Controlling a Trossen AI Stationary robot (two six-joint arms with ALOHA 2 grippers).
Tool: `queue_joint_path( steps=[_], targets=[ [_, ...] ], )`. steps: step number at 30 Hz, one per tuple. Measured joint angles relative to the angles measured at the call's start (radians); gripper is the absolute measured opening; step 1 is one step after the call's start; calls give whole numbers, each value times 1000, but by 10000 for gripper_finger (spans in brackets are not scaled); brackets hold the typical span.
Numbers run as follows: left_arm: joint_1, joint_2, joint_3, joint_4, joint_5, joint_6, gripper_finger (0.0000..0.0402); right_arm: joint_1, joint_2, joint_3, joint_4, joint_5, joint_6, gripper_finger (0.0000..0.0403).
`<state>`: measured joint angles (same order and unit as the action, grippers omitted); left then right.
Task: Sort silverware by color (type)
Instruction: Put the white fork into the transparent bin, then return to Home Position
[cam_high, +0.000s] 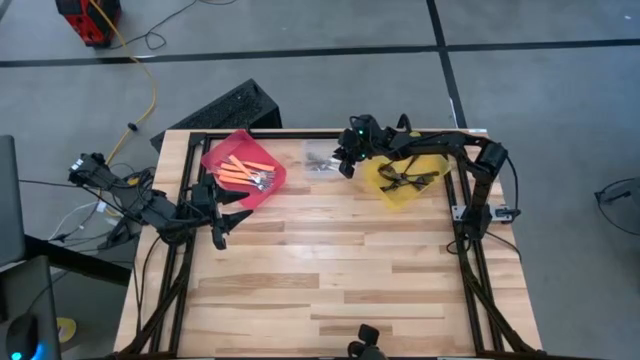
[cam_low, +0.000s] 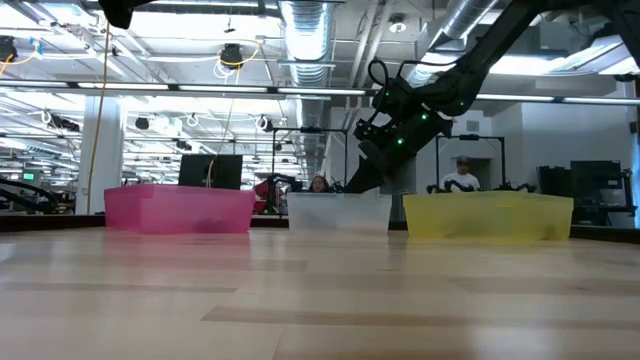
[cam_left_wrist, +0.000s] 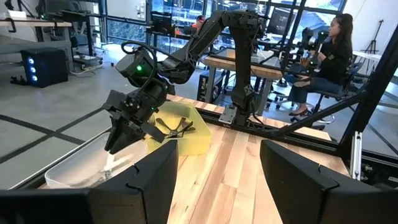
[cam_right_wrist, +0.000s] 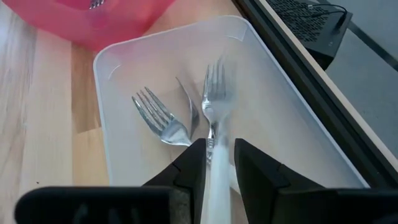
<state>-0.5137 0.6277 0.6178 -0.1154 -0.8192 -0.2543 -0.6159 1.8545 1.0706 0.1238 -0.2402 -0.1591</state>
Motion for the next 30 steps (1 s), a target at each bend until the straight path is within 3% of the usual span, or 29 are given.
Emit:
queue_joint_path(
  steps=[11,16,22,30],
  targets=[
    [0,-3,0,2,-6,-48,212,0,-6,0,8,-1,-6,111],
    [0,-55,0,5,-15,-63,212,0,-67,0,-18,-24,-6,111],
    [0,-178,0,9,-79,-64,212,0,-260,1,-113,-25,-6,111],
    [0,-364,0,-93,-87,-11,212,0,-672,2,-360,-23,-15,111]
  ],
)
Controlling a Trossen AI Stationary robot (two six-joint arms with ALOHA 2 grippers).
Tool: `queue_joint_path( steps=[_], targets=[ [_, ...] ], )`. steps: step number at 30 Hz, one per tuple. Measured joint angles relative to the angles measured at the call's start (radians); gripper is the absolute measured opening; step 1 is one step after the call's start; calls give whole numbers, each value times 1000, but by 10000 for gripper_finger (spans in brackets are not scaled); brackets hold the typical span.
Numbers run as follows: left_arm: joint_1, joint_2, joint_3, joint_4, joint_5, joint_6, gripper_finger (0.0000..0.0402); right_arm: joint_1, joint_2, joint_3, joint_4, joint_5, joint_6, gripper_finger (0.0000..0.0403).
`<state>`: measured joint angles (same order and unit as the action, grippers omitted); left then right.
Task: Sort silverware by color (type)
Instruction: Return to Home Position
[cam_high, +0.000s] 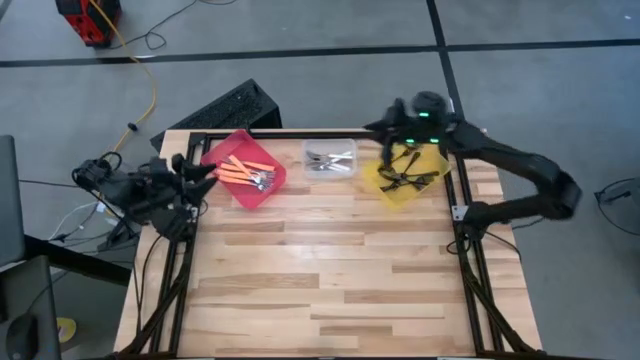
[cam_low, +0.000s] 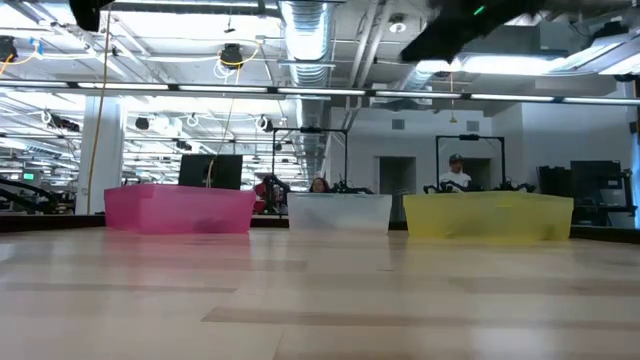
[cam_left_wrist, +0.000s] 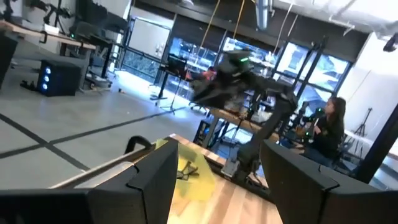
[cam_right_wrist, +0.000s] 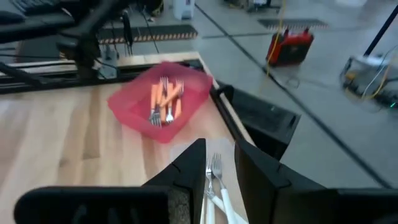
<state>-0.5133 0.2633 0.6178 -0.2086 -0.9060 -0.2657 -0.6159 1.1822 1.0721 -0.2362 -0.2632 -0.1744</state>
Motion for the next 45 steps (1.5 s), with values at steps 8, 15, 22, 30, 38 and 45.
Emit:
queue_joint_path(
  steps=[8,15,22,30,38,45],
  targets=[
    [0,-142,0,-228,-15,-107,212,1,-388,0,-300,0,21,111],
    [0,-167,-61,-254,-8,-126,212,34,-643,-152,-273,-113,128,111],
    [0,-166,-273,195,135,74,212,101,-915,-527,127,-123,368,111],
    [0,-166,-497,530,189,110,212,217,-1114,-799,247,-75,455,111],
    [0,-164,-607,628,197,81,212,314,-1179,-965,352,-30,492,111],
    [0,-168,-608,626,317,118,212,409,-1178,-1063,435,113,465,111]
  ],
)
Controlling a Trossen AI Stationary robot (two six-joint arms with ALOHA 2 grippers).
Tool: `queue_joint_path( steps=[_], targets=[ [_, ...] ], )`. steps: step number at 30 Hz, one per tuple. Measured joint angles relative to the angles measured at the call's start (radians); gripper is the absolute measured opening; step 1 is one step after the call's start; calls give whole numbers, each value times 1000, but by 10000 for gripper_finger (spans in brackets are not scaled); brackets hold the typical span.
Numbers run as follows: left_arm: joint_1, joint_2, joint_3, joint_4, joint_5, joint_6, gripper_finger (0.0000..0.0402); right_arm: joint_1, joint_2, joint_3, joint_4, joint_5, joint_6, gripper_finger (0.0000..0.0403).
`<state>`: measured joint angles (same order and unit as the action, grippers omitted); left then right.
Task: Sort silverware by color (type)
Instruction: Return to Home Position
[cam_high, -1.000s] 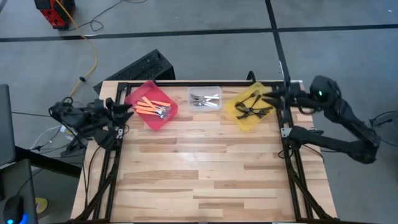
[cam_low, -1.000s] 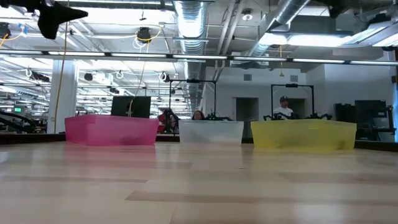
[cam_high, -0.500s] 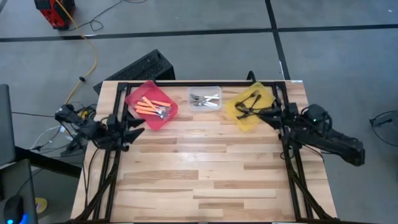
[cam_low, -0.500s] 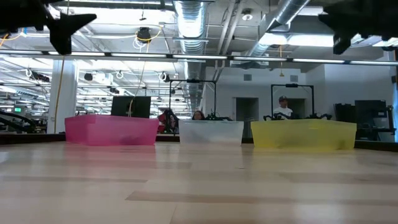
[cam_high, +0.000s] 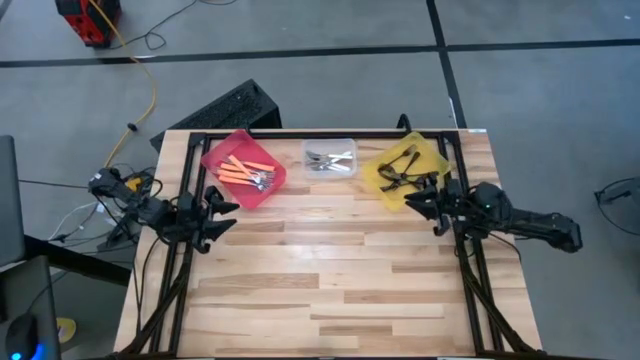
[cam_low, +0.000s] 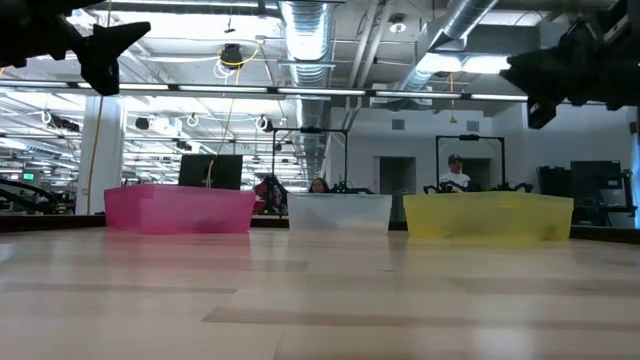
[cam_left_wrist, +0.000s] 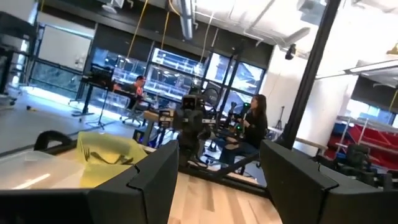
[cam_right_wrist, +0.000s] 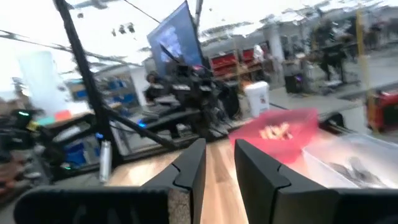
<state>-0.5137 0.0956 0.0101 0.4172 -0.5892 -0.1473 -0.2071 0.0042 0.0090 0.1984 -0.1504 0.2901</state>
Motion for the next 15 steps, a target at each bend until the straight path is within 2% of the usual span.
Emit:
queue_joint_path(
  steps=[4,9,15],
  targets=[
    [0,0,0,-8,7,29,212,54,10,-1,-35,67,-51,111],
    [0,0,-1,-121,8,26,212,96,11,-1,-89,153,-148,111],
    [0,0,-2,-234,-49,-22,212,117,15,-2,-148,158,-233,111]
  ],
)
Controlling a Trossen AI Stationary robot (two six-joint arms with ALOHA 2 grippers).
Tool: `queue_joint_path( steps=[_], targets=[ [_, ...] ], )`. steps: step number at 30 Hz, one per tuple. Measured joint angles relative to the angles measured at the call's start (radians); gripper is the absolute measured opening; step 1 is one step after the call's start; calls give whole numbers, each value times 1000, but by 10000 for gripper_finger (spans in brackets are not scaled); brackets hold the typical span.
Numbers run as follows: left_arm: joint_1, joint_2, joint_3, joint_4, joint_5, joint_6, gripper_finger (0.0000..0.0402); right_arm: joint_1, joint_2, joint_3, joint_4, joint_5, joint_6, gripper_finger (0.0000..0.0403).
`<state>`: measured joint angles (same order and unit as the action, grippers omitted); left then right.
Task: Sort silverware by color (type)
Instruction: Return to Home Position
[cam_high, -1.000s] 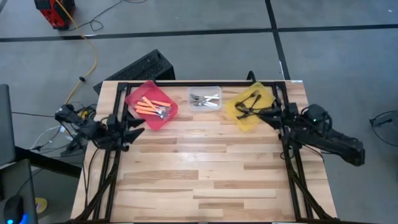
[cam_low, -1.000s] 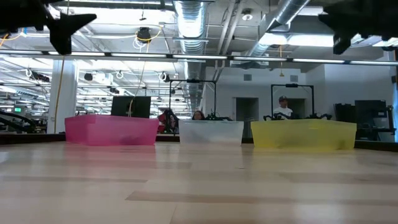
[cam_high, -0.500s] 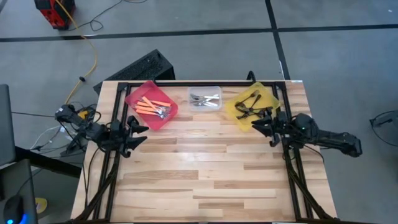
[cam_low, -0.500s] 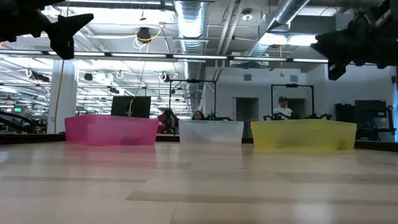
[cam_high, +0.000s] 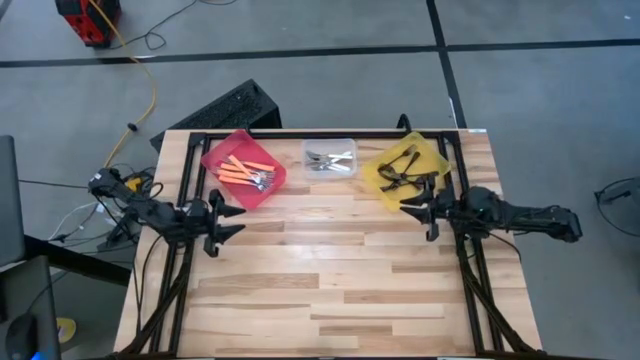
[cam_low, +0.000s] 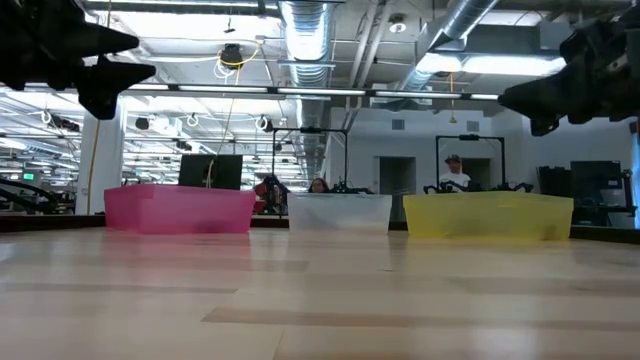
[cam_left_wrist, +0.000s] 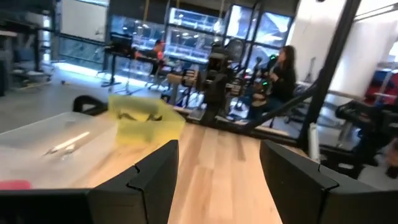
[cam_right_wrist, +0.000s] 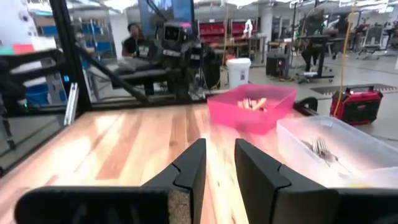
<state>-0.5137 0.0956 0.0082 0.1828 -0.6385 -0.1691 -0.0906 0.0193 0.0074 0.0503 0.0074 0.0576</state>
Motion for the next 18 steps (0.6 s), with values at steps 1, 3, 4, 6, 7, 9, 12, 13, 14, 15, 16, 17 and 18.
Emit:
queue_joint_path(
  steps=[1,3,4,6,7,9,12,13,14,15,16,17,18],
  targets=[
    [0,0,0,-8,-12,-1,212,-1,0,0,-9,0,-4,111],
    [0,0,0,-18,-12,-3,212,-1,0,0,-15,0,-10,111],
    [0,0,0,-26,-5,-8,212,-2,0,0,-17,0,-22,111],
    [0,0,-1,-58,8,-13,212,-2,0,0,-24,0,-54,111],
    [0,0,-1,-74,9,-22,212,-2,3,0,-24,0,-69,111],
    [0,0,-1,-97,3,-26,212,-2,10,-1,-24,0,-96,111],
    [0,0,-1,-93,5,-8,212,-3,9,-1,-24,0,-116,111],
    [0,0,-1,-93,5,-3,212,-4,9,-1,-25,0,-115,111],
    [0,0,-1,-94,1,2,212,-4,8,-1,-26,0,-113,111],
    [0,0,-1,-94,-3,6,212,-4,9,-1,-28,0,-112,111],
    [0,0,-2,-93,-5,8,212,-4,9,-1,-28,0,-112,111],
    [0,0,-2,-93,-5,8,212,-4,9,-1,-28,0,-113,111],
    [0,0,-2,-93,-5,7,212,-4,9,-1,-28,0,-113,111]
  ],
)
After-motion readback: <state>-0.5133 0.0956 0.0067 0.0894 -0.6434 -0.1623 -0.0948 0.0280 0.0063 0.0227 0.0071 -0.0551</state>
